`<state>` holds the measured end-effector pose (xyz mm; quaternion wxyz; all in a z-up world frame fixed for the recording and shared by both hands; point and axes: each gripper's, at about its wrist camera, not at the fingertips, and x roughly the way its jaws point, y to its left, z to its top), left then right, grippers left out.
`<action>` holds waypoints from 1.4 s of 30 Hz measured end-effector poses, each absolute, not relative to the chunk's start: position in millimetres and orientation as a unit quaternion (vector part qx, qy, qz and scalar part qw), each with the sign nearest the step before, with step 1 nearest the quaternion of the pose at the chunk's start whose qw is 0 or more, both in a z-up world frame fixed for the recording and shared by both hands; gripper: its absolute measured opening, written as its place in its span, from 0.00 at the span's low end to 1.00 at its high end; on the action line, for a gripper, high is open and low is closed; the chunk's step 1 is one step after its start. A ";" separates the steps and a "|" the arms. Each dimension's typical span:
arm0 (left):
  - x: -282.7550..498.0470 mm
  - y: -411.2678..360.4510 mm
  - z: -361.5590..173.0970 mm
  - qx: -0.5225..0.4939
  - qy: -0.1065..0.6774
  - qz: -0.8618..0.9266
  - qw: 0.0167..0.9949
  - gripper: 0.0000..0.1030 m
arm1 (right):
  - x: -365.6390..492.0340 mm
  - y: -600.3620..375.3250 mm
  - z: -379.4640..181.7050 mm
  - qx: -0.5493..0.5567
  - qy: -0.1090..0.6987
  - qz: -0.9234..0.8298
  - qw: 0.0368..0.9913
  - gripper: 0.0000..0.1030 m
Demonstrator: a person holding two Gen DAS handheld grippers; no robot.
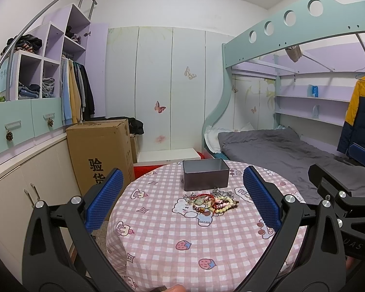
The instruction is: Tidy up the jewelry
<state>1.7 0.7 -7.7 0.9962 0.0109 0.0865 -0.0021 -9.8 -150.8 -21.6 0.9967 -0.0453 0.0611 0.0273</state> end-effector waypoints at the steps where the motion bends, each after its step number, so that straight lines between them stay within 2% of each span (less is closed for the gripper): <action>1: 1.1 1.0 -7.7 0.011 0.087 -0.002 0.996 0.94 | -7.6 -150.4 -22.1 -0.046 0.063 0.026 0.997 0.92; 22: 52.6 7.6 -44.4 0.020 0.139 -0.008 0.990 0.94 | 33.6 -165.5 -46.2 -0.003 0.124 0.063 0.990 0.92; 33: 126.4 43.1 -90.6 -0.031 0.274 -0.031 0.961 0.94 | 89.9 -184.8 -81.8 0.035 0.219 0.069 0.973 0.92; 37: 150.4 31.3 -102.4 -0.017 0.296 -0.056 0.953 0.94 | 110.2 -190.1 -94.5 0.034 0.246 0.064 0.967 0.92; 42: 179.2 -4.4 -113.4 0.048 0.306 -0.116 0.944 0.94 | 128.5 -197.3 -107.9 0.031 0.267 0.058 0.961 0.92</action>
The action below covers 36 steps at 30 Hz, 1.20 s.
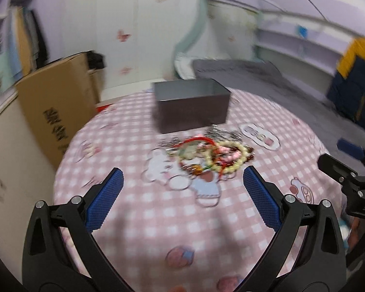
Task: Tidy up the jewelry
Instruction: 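Reach the left gripper into the pile and close on the red string bracelet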
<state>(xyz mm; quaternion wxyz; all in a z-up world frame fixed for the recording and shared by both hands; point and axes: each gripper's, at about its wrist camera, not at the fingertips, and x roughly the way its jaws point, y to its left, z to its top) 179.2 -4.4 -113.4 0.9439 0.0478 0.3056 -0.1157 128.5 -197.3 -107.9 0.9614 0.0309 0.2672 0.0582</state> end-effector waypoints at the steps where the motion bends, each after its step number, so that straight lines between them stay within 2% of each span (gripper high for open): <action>1: 185.3 -9.5 -116.1 0.057 0.310 -0.124 0.941 0.94 | 132.1 -198.1 -109.8 0.030 0.273 0.059 0.960 0.92; 8: 221.7 -31.5 -134.1 0.106 0.343 -0.157 0.920 0.72 | 156.8 -206.8 -119.0 0.035 0.298 0.071 0.951 0.92; 14: 242.3 -36.1 -149.9 0.118 0.382 -0.185 0.898 0.37 | 166.7 -204.7 -120.9 0.028 0.306 0.077 0.949 0.92; 16: 246.0 -36.1 -152.3 0.112 0.388 -0.200 0.893 0.32 | 169.9 -202.6 -120.4 0.026 0.307 0.081 0.948 0.92; 17: 247.6 -34.7 -152.7 0.105 0.391 -0.209 0.890 0.24 | 170.9 -202.3 -120.5 0.024 0.308 0.082 0.947 0.92; 18: 248.5 -33.7 -153.2 0.101 0.395 -0.215 0.888 0.11 | 170.9 -202.3 -120.5 0.024 0.308 0.082 0.947 0.92; 24: 249.7 -15.2 -152.5 0.071 0.402 -0.203 0.890 0.05 | 175.6 -194.5 -117.4 0.012 0.312 0.091 0.946 0.92; 31: 236.6 21.5 -131.0 0.022 0.374 -0.197 0.906 0.05 | 184.9 -179.7 -115.7 -0.007 0.323 0.118 0.939 0.91; 33: 232.6 28.8 -125.8 0.010 0.367 -0.200 0.908 0.05 | 192.2 -177.2 -114.6 -0.007 0.328 0.128 0.936 0.82; 34: 230.5 32.8 -122.6 0.003 0.364 -0.205 0.908 0.05 | 196.1 -176.4 -114.5 -0.003 0.333 0.135 0.933 0.74; 36: 228.7 40.0 -117.5 -0.010 0.359 -0.211 0.909 0.05 | 205.3 -174.1 -114.3 0.004 0.344 0.151 0.927 0.66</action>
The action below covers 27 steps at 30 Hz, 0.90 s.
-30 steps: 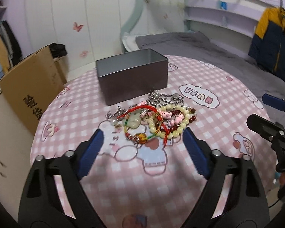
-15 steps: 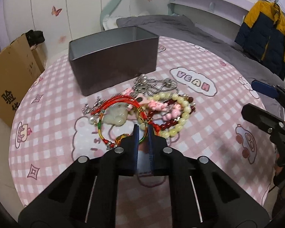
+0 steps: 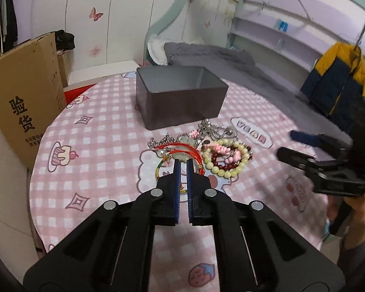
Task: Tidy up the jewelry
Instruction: 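Reach the left gripper into the pile and close on the red string bracelet, then lift the red string bracelet with the left gripper and drop it into the grey box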
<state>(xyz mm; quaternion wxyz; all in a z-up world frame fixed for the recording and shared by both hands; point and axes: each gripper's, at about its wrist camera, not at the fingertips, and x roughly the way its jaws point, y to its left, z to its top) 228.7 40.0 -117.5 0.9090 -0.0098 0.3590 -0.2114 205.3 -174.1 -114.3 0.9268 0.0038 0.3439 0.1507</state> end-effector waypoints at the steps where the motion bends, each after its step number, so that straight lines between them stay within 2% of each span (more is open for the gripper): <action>1: 227.1 42.5 -115.4 -0.012 0.356 -0.213 0.910 0.05 | 210.6 -172.8 -114.3 0.006 0.350 0.157 0.924 0.63; 16: 232.7 12.8 -142.0 0.052 0.384 -0.233 0.892 0.06 | 218.3 -153.1 -116.0 -0.004 0.367 0.180 0.913 0.63; 17: 234.3 11.1 -143.7 0.056 0.387 -0.229 0.892 0.08 | 218.2 -152.9 -116.2 -0.005 0.367 0.180 0.913 0.63; 19: 235.7 9.0 -146.0 0.061 0.387 -0.225 0.892 0.34 | 217.9 -152.5 -116.1 -0.007 0.367 0.181 0.912 0.63; 20: 235.1 8.1 -146.0 0.064 0.380 -0.220 0.896 0.68 | 218.1 -152.5 -116.5 -0.009 0.368 0.182 0.912 0.63; 21: 233.7 7.9 -144.7 0.065 0.369 -0.216 0.901 0.72 | 217.8 -151.9 -116.4 -0.010 0.367 0.182 0.912 0.63; 27: 238.0 -7.7 -150.9 0.101 0.374 -0.217 0.896 0.69 | 220.4 -155.4 -117.3 -0.009 0.366 0.183 0.912 0.63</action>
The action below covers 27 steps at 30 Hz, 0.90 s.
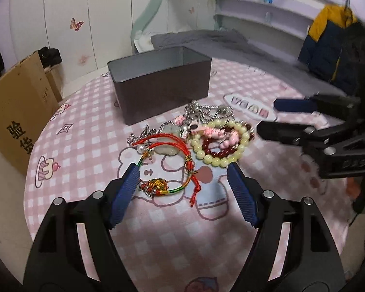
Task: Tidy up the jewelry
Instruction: 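Lift the red string bracelet with the left gripper and drop it into the grey box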
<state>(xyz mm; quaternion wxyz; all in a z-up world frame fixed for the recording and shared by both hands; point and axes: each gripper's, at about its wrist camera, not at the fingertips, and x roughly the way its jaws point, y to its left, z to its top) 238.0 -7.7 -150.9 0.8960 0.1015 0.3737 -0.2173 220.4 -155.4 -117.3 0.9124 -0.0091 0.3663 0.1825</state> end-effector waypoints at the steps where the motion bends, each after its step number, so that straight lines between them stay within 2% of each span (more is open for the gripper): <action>1: 239.5 -9.5 -153.1 0.104 0.380 -0.220 0.892 0.64 | 220.2 -155.2 -117.2 -0.009 0.366 0.183 0.912 0.63; 2: 241.4 -11.4 -155.5 0.107 0.388 -0.226 0.887 0.51 | 221.1 -156.3 -117.9 -0.009 0.367 0.183 0.912 0.63; 5: 245.1 -15.3 -161.1 0.121 0.400 -0.223 0.880 0.40 | 222.4 -158.3 -119.7 -0.007 0.370 0.181 0.911 0.63; 6: 247.0 -16.4 -161.8 0.127 0.403 -0.220 0.879 0.28 | 222.6 -158.8 -119.9 -0.007 0.370 0.181 0.911 0.63; 9: 252.7 -13.5 -164.5 0.119 0.411 -0.216 0.878 0.06 | 222.8 -158.3 -120.0 -0.009 0.371 0.182 0.910 0.63; 15: 249.7 11.2 -148.8 0.075 0.392 -0.207 0.893 0.04 | 224.6 -156.8 -115.8 -0.015 0.370 0.185 0.910 0.63; 23: 246.1 56.6 -97.9 -0.017 0.341 -0.232 0.911 0.04 | 236.9 -136.0 -110.5 -0.041 0.377 0.214 0.900 0.62; 24: 246.5 58.6 -94.6 -0.020 0.339 -0.232 0.912 0.04 | 240.1 -128.5 -111.7 -0.049 0.381 0.222 0.896 0.61; 27: 245.3 62.7 -85.4 -0.022 0.329 -0.234 0.915 0.04 | 250.4 -105.7 -119.1 -0.076 0.394 0.245 0.883 0.49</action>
